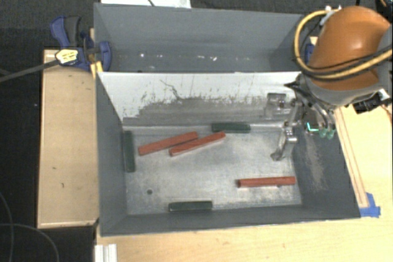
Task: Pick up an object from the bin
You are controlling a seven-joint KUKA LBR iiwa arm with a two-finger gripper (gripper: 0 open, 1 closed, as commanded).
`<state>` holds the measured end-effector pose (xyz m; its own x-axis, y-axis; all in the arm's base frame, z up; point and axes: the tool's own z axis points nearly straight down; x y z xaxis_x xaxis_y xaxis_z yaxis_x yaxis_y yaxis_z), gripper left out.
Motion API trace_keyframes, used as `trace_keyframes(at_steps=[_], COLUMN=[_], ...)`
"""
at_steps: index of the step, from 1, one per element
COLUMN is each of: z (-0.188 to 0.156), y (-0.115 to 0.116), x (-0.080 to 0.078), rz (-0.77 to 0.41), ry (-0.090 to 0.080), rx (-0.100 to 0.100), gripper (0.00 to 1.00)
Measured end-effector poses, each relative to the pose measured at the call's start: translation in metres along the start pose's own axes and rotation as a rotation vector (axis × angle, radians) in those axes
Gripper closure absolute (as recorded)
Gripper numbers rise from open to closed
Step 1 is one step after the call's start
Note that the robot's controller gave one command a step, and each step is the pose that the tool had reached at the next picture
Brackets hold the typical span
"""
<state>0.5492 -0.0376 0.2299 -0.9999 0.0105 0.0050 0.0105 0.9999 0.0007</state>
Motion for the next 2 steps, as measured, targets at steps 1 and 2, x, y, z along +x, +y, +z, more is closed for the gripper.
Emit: trace_keyframes(at_steps=[1, 2], z=[0.146, 0.159], y=[-0.053, -0.039], x=[0.009, 0.057], rz=[-0.093, -0.272], ry=[0.0, -0.01], rx=[0.0, 0.002], gripper=[0.0, 0.0])
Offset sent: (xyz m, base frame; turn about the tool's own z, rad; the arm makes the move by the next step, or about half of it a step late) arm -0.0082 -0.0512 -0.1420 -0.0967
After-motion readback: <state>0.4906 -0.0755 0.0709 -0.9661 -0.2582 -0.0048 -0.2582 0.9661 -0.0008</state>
